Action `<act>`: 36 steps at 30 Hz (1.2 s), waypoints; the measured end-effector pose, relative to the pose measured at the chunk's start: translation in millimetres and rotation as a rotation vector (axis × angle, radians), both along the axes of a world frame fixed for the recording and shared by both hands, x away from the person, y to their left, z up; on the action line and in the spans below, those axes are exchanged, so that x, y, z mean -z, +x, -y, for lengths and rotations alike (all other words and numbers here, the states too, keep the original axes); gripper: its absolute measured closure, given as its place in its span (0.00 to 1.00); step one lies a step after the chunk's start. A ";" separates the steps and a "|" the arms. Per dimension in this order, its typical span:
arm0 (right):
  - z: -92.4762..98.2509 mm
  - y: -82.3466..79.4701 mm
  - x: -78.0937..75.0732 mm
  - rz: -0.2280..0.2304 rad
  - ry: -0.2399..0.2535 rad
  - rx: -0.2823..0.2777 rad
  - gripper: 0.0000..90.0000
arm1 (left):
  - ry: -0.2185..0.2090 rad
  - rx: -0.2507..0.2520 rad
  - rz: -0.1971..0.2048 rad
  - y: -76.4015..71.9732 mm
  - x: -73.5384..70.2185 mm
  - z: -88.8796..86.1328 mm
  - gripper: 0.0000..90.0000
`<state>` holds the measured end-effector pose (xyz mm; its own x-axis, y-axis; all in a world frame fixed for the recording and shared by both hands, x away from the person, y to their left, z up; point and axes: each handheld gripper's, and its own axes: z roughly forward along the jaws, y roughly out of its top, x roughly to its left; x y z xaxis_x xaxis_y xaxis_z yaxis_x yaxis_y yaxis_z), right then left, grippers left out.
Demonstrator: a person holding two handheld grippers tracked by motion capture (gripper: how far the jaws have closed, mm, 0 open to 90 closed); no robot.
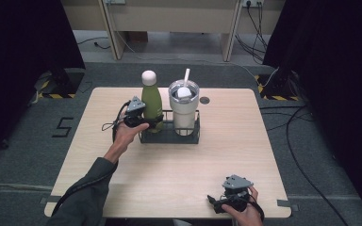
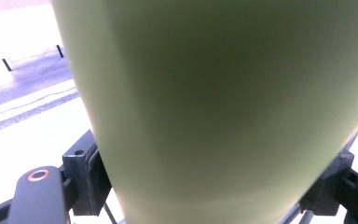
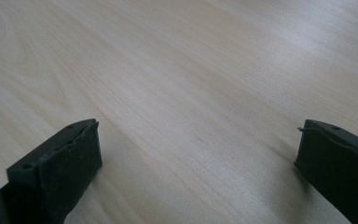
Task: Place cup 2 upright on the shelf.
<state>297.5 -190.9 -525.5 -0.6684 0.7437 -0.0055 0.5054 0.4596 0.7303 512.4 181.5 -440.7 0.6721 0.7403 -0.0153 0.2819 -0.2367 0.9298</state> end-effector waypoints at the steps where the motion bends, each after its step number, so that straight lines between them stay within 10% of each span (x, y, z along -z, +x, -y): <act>1: 0.0 0.0 0.0 0.000 0.000 -0.001 0.00 | 0.000 0.000 -0.001 0.0 -0.1 -0.1 0.22; 36: 0.0 -0.2 0.2 0.000 0.001 0.000 0.00 | 0.004 0.031 -0.028 -19.0 -6.4 -17.6 0.16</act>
